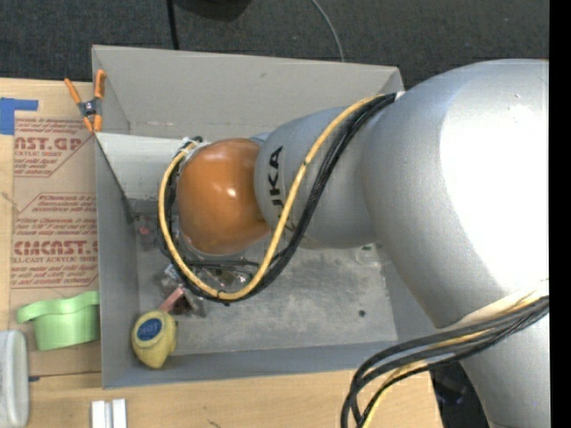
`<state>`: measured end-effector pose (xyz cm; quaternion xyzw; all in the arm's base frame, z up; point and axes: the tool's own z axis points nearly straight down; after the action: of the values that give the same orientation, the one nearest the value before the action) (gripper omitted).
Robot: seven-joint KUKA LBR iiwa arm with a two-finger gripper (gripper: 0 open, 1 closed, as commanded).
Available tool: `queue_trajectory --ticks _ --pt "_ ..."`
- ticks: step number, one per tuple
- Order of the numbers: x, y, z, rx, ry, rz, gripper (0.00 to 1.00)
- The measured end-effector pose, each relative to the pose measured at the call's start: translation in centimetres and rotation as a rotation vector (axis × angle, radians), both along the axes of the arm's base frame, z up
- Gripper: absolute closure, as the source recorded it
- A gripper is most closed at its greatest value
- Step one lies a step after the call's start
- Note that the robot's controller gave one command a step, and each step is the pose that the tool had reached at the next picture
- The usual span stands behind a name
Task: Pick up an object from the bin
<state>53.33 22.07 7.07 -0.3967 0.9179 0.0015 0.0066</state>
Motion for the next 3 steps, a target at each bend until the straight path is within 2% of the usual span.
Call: queue_trajectory --ticks 1,2,3 --pt "0.0 0.0 0.0 0.0 0.0 0.0 1.0" --pt "-0.4 -0.7 1.7 -0.001 0.003 0.006 1.0" --pt "-0.2 -1.1 4.1 0.0 -0.002 0.003 1.0"
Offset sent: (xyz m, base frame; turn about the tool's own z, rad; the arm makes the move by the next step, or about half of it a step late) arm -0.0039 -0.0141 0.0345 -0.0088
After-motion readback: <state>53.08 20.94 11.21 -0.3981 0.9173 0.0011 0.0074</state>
